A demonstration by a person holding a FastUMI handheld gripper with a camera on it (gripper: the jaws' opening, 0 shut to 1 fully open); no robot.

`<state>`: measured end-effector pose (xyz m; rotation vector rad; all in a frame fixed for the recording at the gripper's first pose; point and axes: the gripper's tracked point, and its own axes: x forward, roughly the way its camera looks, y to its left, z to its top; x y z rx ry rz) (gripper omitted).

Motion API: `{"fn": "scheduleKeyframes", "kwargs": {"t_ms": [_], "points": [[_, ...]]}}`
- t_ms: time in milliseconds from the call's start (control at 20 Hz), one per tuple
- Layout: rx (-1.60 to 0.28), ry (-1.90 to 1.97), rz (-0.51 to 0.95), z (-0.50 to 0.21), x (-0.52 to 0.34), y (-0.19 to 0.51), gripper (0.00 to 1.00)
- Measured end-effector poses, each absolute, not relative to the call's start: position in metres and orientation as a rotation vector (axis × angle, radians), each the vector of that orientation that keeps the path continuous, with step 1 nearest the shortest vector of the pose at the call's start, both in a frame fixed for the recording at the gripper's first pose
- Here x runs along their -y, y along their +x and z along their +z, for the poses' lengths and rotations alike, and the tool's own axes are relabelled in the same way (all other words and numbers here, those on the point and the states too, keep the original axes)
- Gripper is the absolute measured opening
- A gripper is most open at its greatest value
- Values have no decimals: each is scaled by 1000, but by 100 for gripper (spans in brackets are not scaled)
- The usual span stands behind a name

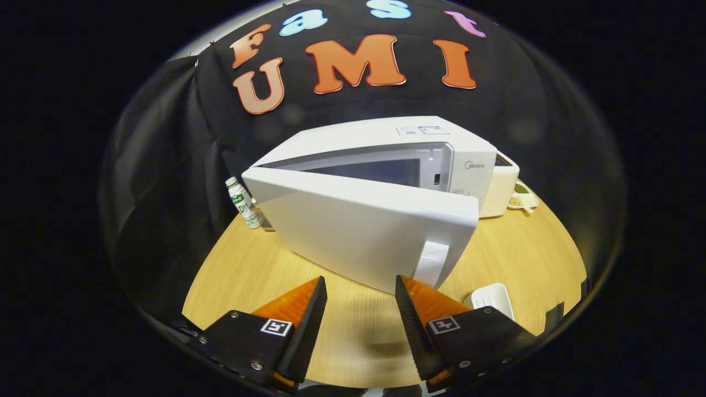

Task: Open the microwave, put the food inside, and close the microwave door.

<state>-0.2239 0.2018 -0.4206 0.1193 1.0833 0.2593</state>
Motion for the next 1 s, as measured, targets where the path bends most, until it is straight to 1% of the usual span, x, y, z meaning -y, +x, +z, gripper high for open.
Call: {"fn": "scheduleKeyframes", "kwargs": {"t_ms": [300,450,600,650,700,750,800,850,900,950,1000], "points": [[-1032,54,183,-452,-169,-174,75],[-995,123,191,-460,-183,-151,74],[-952,111,199,-469,-188,-132,74],[-948,111,196,-471,-190,-128,72],[-951,103,195,-475,-190,-125,67],[-955,96,180,-478,-186,-124,64],[-954,101,164,-481,-186,-123,53],[-954,104,159,-484,-185,-121,48],[-957,105,161,-487,-184,-122,36],[-961,109,166,-490,-184,-121,32],[-964,113,173,-492,-184,-120,23]]}}
